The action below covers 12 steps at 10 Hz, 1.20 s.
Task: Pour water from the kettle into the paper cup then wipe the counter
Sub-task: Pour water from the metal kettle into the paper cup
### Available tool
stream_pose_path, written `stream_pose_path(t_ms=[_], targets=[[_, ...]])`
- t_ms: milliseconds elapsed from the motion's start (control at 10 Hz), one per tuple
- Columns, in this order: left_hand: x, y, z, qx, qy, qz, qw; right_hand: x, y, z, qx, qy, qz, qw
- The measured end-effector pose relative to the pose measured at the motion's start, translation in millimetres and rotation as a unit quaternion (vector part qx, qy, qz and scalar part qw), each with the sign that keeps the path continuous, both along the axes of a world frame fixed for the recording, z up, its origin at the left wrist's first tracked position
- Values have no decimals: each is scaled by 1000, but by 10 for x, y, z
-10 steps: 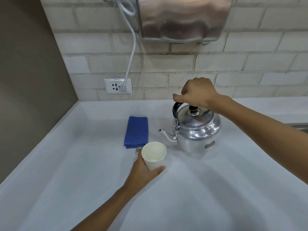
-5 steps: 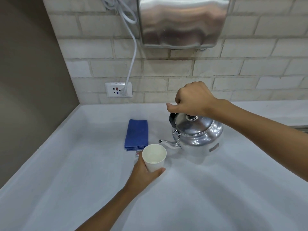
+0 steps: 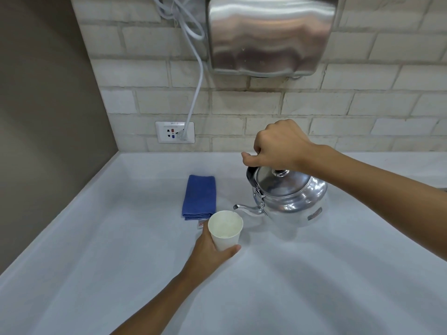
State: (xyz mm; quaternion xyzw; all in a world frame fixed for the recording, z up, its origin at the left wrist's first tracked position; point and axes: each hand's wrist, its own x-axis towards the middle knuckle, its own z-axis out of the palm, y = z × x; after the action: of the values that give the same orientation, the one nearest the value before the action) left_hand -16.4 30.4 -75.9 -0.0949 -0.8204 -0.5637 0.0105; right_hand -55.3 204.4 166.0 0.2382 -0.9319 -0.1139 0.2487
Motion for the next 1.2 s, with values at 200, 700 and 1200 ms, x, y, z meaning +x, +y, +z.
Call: stream_pose_path(t_ms=[200,700,1200], targets=[[-4,-10,-12,0,10,-1,1000,23,-58,20,12,-5,10,1000],[-8,-7,-16,0,22,-3,1000,33,-85,36,38,1,15,999],[-7,-10,-19,8,22,-6,1000,34,-95,33,55,-5,20,998]])
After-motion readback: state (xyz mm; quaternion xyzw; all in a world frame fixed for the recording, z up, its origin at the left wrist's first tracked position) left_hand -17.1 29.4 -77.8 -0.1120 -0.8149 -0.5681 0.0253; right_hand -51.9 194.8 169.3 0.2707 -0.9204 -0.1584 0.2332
